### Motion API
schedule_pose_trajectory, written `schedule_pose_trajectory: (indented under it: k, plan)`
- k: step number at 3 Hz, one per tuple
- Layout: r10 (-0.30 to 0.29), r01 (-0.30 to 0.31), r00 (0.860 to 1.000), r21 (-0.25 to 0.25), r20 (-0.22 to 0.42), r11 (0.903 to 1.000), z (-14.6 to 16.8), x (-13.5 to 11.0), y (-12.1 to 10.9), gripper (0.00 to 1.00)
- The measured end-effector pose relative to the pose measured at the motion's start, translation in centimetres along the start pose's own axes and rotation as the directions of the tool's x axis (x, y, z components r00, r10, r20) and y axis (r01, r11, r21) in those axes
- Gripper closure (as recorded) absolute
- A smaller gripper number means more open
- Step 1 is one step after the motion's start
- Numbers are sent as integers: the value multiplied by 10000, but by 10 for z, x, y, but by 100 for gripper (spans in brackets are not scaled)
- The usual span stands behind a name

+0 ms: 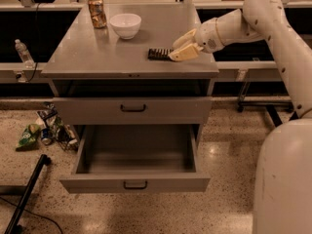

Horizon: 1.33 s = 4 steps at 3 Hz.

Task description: Place rxbar chocolate into middle drawer

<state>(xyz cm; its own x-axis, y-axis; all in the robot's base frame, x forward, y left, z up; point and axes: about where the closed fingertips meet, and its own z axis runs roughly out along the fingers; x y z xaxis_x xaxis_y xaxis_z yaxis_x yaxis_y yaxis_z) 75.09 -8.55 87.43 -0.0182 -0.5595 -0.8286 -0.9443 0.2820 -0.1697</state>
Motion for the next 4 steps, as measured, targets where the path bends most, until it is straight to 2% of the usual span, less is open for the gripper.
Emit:
schedule_pose_trajectory:
  k: [1,2,4]
  plan:
    - [129,-131,9998,107,150,9999,8,-5,-17,0]
    - [274,-278,9994,165,208,9995,18,-6,-29,0]
    - [126,-134,9989,180,449,9997,37,0,-48,0]
